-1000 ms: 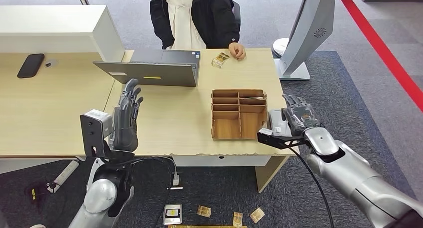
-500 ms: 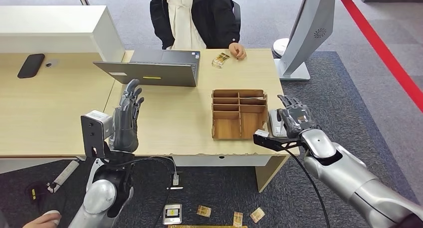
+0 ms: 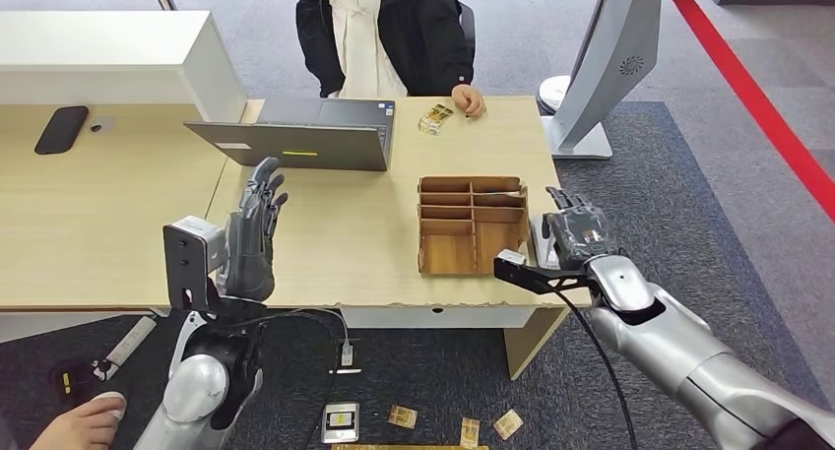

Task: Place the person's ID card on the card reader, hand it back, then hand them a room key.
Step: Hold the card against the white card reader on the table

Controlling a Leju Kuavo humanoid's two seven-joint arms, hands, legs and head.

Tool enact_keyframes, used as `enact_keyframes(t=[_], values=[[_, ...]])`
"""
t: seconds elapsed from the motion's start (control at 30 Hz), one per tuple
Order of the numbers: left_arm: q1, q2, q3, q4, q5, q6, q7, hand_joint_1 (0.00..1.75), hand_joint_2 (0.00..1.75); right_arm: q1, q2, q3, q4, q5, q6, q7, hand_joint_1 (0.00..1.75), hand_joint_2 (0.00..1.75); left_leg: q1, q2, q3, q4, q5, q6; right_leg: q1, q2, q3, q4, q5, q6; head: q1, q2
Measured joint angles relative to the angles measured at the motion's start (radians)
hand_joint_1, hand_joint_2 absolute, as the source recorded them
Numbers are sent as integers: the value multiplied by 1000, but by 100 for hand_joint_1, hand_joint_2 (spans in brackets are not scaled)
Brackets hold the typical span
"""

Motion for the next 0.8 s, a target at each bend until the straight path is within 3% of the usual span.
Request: enact_keyframes(t=[0.8], values=[[-9, 0, -2, 0, 4, -21, 21, 0, 0, -46, 77, -19, 180, -17, -21, 27, 175, 175, 0, 0, 0, 0, 0, 0, 0, 0, 0, 0, 0, 0, 0, 0]])
